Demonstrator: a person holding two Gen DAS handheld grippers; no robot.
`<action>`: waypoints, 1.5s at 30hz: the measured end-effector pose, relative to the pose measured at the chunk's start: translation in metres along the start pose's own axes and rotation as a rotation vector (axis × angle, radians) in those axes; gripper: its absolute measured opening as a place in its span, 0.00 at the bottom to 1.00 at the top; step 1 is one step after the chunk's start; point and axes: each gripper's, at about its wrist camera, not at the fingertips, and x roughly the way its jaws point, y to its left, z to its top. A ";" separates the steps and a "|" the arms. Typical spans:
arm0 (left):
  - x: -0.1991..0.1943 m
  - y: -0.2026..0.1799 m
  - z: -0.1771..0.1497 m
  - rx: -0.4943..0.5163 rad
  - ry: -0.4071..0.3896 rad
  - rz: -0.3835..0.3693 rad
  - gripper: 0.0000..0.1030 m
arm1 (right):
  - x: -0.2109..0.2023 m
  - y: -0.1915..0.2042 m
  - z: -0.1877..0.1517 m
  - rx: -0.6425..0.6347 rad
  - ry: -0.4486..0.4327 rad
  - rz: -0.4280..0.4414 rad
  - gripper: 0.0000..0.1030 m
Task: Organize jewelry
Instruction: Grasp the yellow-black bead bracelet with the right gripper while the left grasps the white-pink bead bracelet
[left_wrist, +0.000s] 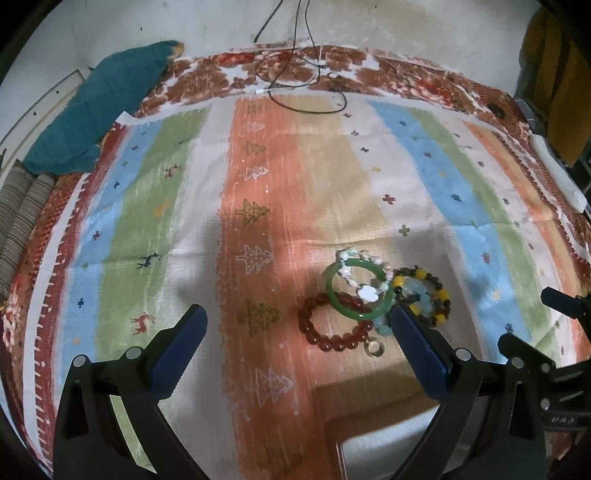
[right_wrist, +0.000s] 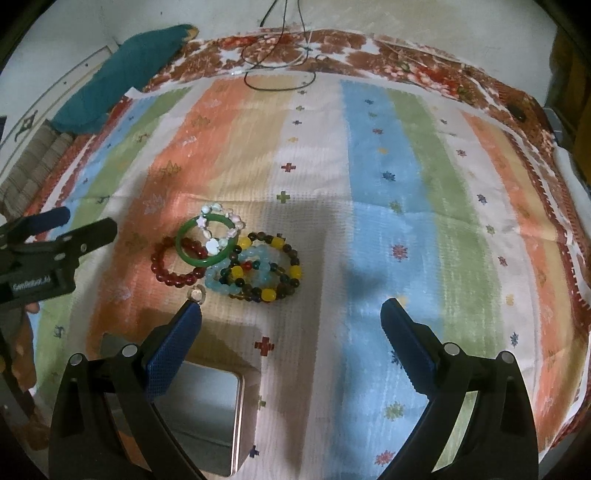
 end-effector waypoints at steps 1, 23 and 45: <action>0.003 0.000 0.001 -0.002 0.004 0.000 0.94 | 0.003 0.000 0.001 0.001 0.006 0.001 0.96; 0.063 -0.015 0.032 0.036 0.086 -0.034 0.80 | 0.060 -0.004 0.030 0.011 0.102 0.005 0.82; 0.119 -0.035 0.044 0.097 0.177 -0.083 0.57 | 0.106 -0.009 0.043 0.012 0.168 0.018 0.45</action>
